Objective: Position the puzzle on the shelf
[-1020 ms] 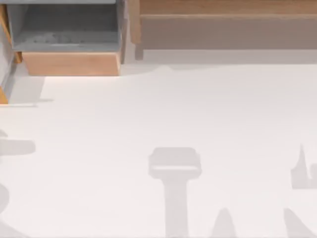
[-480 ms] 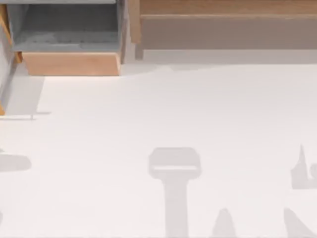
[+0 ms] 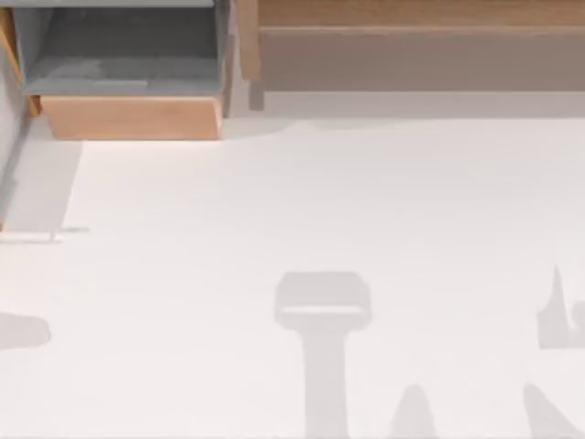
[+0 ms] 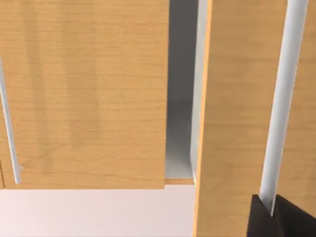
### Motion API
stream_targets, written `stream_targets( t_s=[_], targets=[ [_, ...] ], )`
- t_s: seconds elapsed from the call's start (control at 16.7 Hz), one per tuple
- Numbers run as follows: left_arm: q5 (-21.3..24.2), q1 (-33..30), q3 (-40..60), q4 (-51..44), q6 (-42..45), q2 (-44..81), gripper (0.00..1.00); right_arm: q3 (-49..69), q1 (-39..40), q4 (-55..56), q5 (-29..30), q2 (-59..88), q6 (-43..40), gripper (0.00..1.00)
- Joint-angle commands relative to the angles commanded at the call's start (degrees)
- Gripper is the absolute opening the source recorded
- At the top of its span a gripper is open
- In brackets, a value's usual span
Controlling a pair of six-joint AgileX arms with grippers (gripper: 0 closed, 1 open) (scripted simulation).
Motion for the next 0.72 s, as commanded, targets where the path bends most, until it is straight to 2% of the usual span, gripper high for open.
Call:
stream_targets(
  t_s=[0.72],
  targets=[
    [0.0, 0.0, 0.0, 0.0, 0.0, 0.0, 0.9, 0.0, 0.0, 0.0, 0.0, 0.0, 0.0, 1.0]
  ],
)
